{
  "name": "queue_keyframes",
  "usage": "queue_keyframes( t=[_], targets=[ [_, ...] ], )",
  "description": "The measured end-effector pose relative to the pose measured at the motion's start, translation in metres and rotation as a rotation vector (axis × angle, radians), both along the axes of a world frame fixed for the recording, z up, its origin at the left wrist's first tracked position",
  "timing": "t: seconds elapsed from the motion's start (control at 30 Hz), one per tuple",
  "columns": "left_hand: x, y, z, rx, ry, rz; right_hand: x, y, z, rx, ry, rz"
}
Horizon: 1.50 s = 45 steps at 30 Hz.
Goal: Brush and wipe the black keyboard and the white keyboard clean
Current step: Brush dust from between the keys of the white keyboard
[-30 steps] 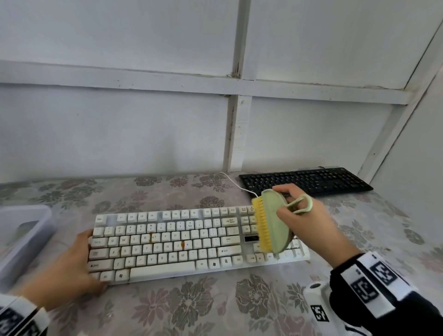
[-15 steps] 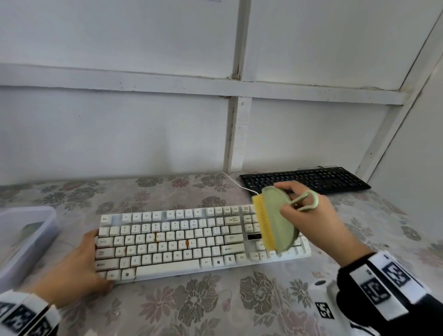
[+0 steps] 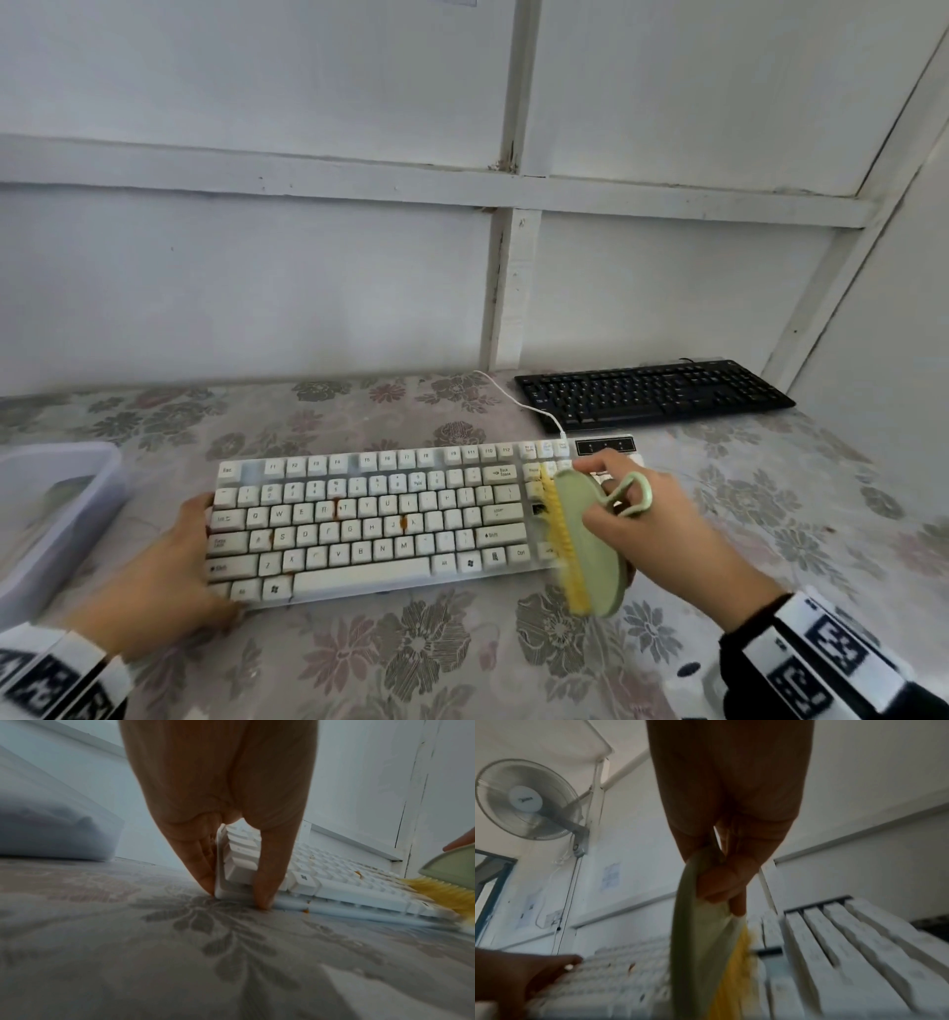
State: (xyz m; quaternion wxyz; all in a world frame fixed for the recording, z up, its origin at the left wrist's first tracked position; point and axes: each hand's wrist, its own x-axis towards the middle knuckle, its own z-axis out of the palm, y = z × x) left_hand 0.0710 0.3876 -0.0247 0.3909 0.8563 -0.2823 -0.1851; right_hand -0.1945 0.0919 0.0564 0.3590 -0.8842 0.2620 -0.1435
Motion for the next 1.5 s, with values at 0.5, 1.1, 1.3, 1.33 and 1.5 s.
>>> queue_keyframes(
  t=[0.5,1.1,1.3,1.33,1.5],
  targets=[
    [0.026,0.012,-0.031,-0.039,-0.022,-0.068,-0.002,-0.001,-0.001,-0.001,0.016,-0.005],
    [0.026,0.012,-0.031,-0.005,-0.088,-0.086,-0.010,0.008,0.004,-0.008,-0.005,-0.008],
    [0.026,0.013,-0.032,-0.019,-0.063,-0.081,0.022,0.005,0.027,-0.089,-0.202,-0.066],
    [0.028,0.013,-0.033,-0.015,-0.062,-0.090,0.028,0.005,0.026,-0.095,-0.204,-0.056],
    [0.044,0.016,-0.044,0.009,-0.067,-0.121,0.033,0.012,0.005,-0.112,-0.086,-0.006]
  ],
)
